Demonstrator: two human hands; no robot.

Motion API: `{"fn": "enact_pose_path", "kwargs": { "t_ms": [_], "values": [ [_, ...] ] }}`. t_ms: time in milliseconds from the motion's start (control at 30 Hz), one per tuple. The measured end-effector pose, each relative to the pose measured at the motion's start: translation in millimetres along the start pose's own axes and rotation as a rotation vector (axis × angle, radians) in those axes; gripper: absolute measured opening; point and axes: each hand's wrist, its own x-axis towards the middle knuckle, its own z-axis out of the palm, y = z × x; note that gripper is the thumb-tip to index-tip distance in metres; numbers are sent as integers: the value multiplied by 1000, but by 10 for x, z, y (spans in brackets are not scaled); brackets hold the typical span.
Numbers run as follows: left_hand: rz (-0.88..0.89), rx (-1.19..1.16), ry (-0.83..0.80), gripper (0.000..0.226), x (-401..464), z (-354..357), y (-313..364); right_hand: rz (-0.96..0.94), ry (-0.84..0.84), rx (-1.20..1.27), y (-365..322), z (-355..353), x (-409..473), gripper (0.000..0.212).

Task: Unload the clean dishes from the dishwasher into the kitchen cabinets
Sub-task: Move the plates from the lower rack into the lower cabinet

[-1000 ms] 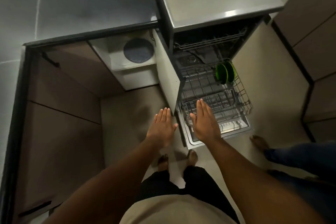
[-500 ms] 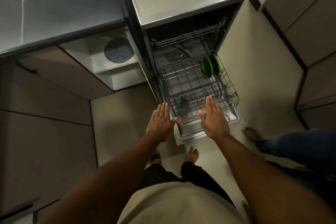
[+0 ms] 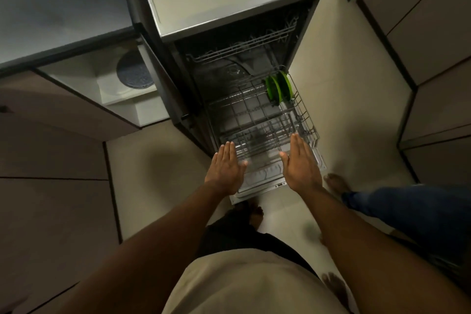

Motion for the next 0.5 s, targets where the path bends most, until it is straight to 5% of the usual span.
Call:
{"fn": "enact_pose_path", "kwargs": {
  "t_ms": [500],
  "values": [
    [-81,-66,-53,72,961,-38,143,6,3,25,342,2,932,66]
  ]
}}
